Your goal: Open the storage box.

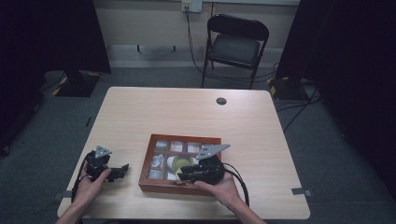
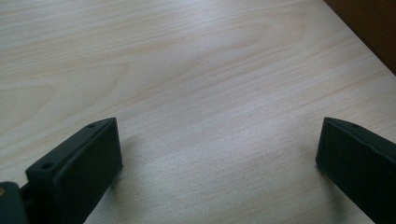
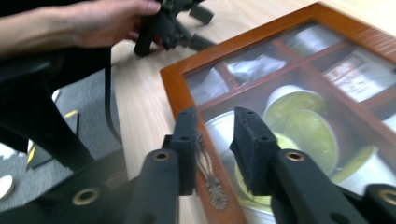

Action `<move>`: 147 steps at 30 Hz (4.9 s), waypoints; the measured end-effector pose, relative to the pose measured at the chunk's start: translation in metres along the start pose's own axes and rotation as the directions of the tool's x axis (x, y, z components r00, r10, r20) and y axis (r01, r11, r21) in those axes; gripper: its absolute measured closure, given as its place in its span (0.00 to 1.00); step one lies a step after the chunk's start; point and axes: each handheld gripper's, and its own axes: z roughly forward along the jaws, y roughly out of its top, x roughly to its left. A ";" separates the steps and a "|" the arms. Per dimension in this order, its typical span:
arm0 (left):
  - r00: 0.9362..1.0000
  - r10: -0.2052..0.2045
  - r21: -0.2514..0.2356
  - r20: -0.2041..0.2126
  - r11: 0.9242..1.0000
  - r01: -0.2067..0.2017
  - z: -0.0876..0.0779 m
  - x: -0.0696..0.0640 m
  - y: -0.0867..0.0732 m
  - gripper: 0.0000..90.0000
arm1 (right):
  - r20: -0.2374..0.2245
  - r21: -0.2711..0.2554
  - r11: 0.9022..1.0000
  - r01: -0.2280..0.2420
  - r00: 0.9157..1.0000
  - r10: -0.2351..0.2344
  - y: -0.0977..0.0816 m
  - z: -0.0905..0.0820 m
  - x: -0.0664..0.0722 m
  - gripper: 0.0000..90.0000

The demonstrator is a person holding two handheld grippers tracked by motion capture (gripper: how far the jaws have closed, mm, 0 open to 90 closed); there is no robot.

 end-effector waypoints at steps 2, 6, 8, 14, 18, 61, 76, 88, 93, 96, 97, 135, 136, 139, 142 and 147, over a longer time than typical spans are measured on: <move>1.000 0.000 0.000 0.000 1.000 0.000 0.000 0.000 0.000 0.00 | -0.009 0.009 1.000 0.008 1.000 -0.008 -0.001 0.003 0.002 0.82; 1.000 0.000 0.000 0.000 1.000 0.000 0.000 0.000 0.000 0.00 | 0.004 0.058 0.998 0.025 1.000 -0.026 -0.002 0.008 0.006 0.84; 1.000 0.000 0.000 0.000 1.000 0.000 0.000 0.000 0.000 0.00 | 0.001 0.069 0.997 0.027 1.000 -0.027 -0.003 0.010 0.006 0.86; 1.000 0.000 0.000 0.000 1.000 0.000 0.000 0.000 0.000 0.00 | 0.001 0.090 0.995 0.030 1.000 -0.031 -0.009 0.017 0.004 0.86; 1.000 0.000 0.000 -0.001 1.000 0.000 0.000 0.000 0.000 0.00 | -0.004 0.084 0.996 0.040 0.999 -0.040 -0.008 0.019 0.004 0.89; 1.000 0.000 0.000 0.000 1.000 0.000 0.000 0.000 0.000 0.00 | 0.008 0.072 0.994 0.087 0.996 -0.088 -0.003 0.013 0.008 0.91; 1.000 0.000 0.000 -0.001 1.000 0.000 0.000 0.000 0.000 0.00 | 0.026 0.035 0.998 0.052 0.998 -0.053 0.008 0.003 0.011 0.90; 1.000 0.001 0.000 -0.001 1.000 -0.001 0.000 0.000 0.000 0.00 | 0.022 0.008 0.999 0.041 0.999 -0.041 0.012 -0.001 0.010 0.90; 1.000 0.000 0.000 -0.001 1.000 0.000 0.000 0.000 0.000 0.00 | 0.023 0.010 0.999 0.037 0.999 -0.037 0.014 -0.002 0.010 0.90; 1.000 0.001 0.000 -0.001 1.000 -0.001 0.000 0.000 0.000 0.00 | 0.022 0.009 0.999 0.036 0.999 -0.036 0.015 -0.003 0.009 0.90; 1.000 0.000 0.001 0.000 1.000 0.000 0.000 0.000 0.000 0.00 | 0.022 0.008 0.999 0.033 0.999 -0.033 0.016 -0.003 0.009 0.90; 1.000 0.000 0.000 0.000 1.000 0.000 0.000 0.000 0.000 0.00 | 0.020 -0.057 0.998 -0.009 1.000 0.010 0.043 -0.020 0.002 0.90; 1.000 0.002 0.001 0.000 1.000 -0.002 0.000 0.000 0.000 0.00 | 0.021 -0.058 0.998 -0.011 1.000 0.012 0.043 -0.020 0.002 0.90; 1.000 0.000 0.000 0.000 1.000 0.000 0.000 0.000 0.000 0.00 | 0.020 -0.063 0.998 -0.016 1.000 0.017 0.045 -0.021 0.001 0.90; 1.000 -0.001 0.000 0.001 1.000 0.001 0.000 0.000 0.000 0.00 | 0.019 -0.070 0.997 -0.022 1.000 0.023 0.048 -0.023 0.000 0.90; 1.000 0.002 0.003 0.001 1.000 -0.002 0.000 0.000 0.000 0.00 | 0.018 -0.075 0.997 -0.025 1.000 0.026 0.052 -0.024 -0.002 0.91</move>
